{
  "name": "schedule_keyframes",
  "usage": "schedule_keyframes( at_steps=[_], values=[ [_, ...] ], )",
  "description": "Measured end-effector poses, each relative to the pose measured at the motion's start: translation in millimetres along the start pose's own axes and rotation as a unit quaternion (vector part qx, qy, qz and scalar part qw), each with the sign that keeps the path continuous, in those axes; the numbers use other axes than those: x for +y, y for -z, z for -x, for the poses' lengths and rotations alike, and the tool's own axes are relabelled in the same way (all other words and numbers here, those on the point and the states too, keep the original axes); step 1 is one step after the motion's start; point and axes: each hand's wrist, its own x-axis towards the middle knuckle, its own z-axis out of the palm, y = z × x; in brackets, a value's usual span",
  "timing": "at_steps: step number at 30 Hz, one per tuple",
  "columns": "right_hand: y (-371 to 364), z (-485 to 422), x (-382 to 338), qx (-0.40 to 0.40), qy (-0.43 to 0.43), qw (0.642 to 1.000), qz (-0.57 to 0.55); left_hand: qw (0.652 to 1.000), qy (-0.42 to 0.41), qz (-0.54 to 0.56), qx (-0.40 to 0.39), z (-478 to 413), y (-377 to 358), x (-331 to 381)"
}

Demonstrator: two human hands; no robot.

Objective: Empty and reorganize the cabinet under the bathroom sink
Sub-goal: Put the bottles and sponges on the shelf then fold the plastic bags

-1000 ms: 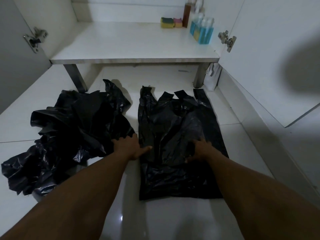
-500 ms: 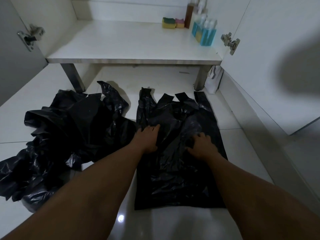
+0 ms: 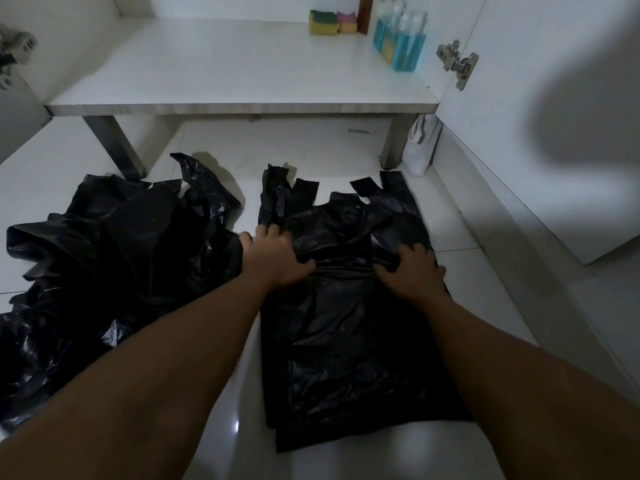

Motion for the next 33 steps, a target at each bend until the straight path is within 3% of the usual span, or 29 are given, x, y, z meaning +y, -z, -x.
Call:
schedule_keyframes(
  at_steps=[2, 5, 11, 13, 16, 20, 24, 25, 27, 30, 33],
  values=[
    [5.5, -16.7, -6.4, 0.015, -0.002, 0.998, -0.056, 0.992, 0.036, 0.119, 0.03, -16.7, 3.2, 1.2],
    [17.1, -46.6, -14.9, 0.037, -0.013, 0.981, -0.188, 0.952, 0.08, 0.295, 0.018, -42.9, 9.0, 2.3],
    [20.1, -101.9, -11.9, -0.012, -0.062, 0.957, -0.283, 0.931, 0.143, 0.335, -0.023, -77.7, -1.8, 4.2],
    [15.7, -109.7, -11.2, -0.055, -0.114, 0.931, -0.342, 0.921, 0.169, 0.351, -0.012, -83.6, -10.0, 3.7],
    [6.5, -115.7, -8.8, -0.032, -0.154, 0.916, -0.368, 0.896, 0.207, 0.393, 0.017, -87.2, -18.0, 6.0],
    [5.0, -119.4, -3.7, 0.02, -0.196, 0.897, -0.395, 0.837, 0.257, 0.48, 0.051, -94.8, -11.0, 10.4],
    [10.6, -126.4, -0.2, 0.009, -0.233, 0.858, -0.457, 0.705, 0.322, 0.632, 0.033, -107.9, 3.0, 5.5],
    [11.5, -127.7, 0.6, 0.021, -0.226, 0.86, -0.456, 0.69, 0.322, 0.647, 0.038, -109.9, 4.0, 3.6],
    [11.2, -127.8, 0.7, 0.051, -0.212, 0.869, -0.444, 0.713, 0.283, 0.635, 0.09, -108.9, 6.4, 0.2],
    [6.8, -126.4, 0.6, 0.072, -0.211, 0.875, -0.43, 0.785, 0.205, 0.558, 0.174, -99.1, 6.5, -2.2],
    [5.7, -126.4, 0.1, 0.054, -0.211, 0.874, -0.434, 0.797, 0.205, 0.536, 0.19, -93.8, 2.7, -4.0]
  ],
)
